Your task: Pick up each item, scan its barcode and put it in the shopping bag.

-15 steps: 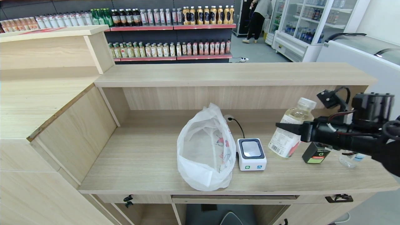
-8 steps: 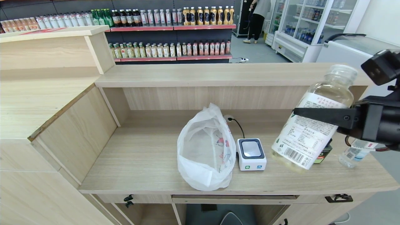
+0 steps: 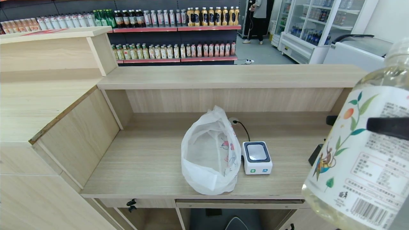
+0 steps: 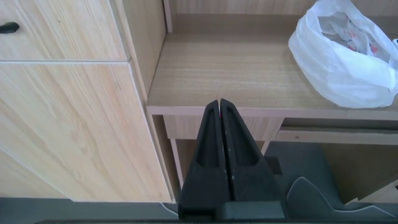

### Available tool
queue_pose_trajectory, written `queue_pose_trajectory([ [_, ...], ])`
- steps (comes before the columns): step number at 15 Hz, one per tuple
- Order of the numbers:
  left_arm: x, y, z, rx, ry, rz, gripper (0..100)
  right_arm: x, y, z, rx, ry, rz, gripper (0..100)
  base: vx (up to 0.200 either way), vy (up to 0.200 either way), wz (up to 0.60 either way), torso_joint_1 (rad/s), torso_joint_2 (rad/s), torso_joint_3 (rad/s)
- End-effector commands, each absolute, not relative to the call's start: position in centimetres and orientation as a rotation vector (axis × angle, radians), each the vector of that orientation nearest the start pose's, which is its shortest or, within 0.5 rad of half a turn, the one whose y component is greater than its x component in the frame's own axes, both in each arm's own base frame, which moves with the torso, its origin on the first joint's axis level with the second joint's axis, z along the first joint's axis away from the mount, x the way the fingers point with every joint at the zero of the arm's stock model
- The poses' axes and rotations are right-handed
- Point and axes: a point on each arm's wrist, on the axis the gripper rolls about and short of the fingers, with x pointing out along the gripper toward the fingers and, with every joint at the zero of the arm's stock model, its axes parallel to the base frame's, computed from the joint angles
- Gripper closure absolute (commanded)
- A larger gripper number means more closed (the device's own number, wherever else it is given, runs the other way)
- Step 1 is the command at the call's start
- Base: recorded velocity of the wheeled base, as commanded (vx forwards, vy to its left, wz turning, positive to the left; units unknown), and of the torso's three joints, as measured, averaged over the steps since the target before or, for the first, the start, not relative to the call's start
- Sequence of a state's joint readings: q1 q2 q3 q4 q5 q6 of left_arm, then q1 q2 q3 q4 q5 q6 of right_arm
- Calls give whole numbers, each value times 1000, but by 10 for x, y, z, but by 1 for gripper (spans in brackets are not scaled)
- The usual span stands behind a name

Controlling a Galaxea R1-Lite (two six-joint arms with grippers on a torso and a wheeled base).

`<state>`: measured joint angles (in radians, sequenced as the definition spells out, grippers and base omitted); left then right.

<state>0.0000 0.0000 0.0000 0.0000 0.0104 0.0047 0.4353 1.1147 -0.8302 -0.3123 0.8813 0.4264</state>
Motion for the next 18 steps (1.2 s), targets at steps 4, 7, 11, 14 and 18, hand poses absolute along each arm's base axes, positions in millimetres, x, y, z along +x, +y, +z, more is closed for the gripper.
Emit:
queue_pose_trajectory([
  [4,-23,0,75,5,0,11,100,123,81,311,384,231,1341,100,0,0,0,0,0,0],
  [7,-23,0,75,5,0,11,100,126,78,298,395,269,1295,100,0,0,0,0,0,0],
  [11,-23,0,75,5,0,11,100,123,76,298,394,259,1289,100,0,0,0,0,0,0],
  [14,-23,0,75,5,0,11,100,120,74,296,395,260,1287,100,0,0,0,0,0,0],
  [18,-23,0,75,5,0,11,100,119,71,293,396,261,1273,100,0,0,0,0,0,0],
])
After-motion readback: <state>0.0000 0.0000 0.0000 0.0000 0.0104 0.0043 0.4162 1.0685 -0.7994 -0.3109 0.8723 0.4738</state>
